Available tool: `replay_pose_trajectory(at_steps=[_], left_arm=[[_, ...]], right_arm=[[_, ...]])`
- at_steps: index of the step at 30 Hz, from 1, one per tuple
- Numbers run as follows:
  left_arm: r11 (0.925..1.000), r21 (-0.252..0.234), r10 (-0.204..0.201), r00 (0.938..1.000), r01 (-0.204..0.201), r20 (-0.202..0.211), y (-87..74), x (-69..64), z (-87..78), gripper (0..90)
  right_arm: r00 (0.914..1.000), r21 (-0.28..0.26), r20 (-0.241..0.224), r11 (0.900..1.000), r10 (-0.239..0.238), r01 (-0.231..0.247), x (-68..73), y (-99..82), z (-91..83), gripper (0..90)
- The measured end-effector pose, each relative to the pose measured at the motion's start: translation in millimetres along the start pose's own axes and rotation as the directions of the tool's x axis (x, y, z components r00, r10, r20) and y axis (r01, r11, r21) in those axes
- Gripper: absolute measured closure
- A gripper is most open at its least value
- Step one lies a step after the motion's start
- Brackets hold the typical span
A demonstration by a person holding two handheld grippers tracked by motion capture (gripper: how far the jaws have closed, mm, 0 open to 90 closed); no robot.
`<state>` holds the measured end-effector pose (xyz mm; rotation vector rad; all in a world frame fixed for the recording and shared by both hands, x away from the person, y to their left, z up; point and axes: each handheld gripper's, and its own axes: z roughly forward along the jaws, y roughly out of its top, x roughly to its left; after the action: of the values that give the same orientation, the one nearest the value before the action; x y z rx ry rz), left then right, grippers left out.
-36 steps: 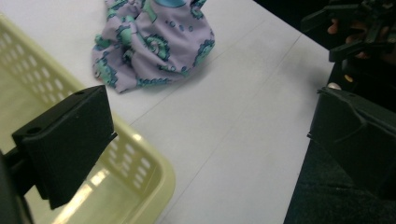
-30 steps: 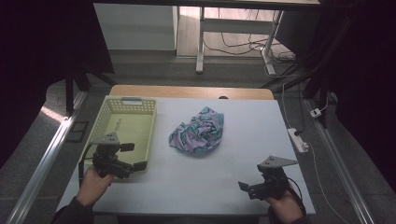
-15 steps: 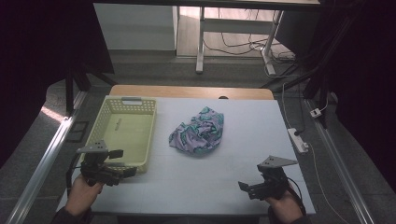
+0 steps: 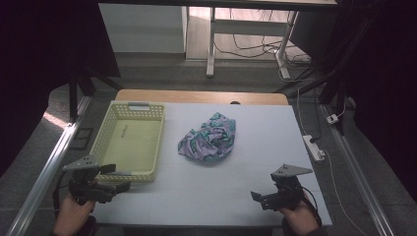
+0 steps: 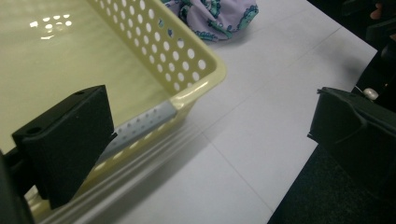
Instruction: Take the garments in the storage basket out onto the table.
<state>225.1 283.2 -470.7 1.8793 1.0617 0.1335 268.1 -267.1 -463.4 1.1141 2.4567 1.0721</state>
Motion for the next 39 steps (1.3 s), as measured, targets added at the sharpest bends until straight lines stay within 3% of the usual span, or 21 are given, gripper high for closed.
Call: replay_pose_trajectory(at_steps=[18, 29, 39], left_arm=[[0.9983, -0.01, -0.057, 0.9967, 0.057, -0.057, -24.1, 7.9, -24.8, 0.0], [0.9979, -0.003, -0.065, 0.9913, 0.065, -0.115, -35.2, 8.9, -37.0, 0.0], [0.9966, 0.063, -0.04, 0.9809, 0.053, -0.19, -39.1, 4.5, -39.4, 0.0]], right_arm=[[0.9996, 0.004, 0.027, 1.0, 0.007, -0.007, 1.1, 0.7, 1.0, 0.5], [0.9996, 0.0, 0.027, 1.0, 0.008, -0.008, 0.8, 0.4, 0.4, 0.4], [0.9997, -0.002, 0.024, 1.0, -0.005, 0.005, 1.9, 0.4, -0.6, 0.4]])
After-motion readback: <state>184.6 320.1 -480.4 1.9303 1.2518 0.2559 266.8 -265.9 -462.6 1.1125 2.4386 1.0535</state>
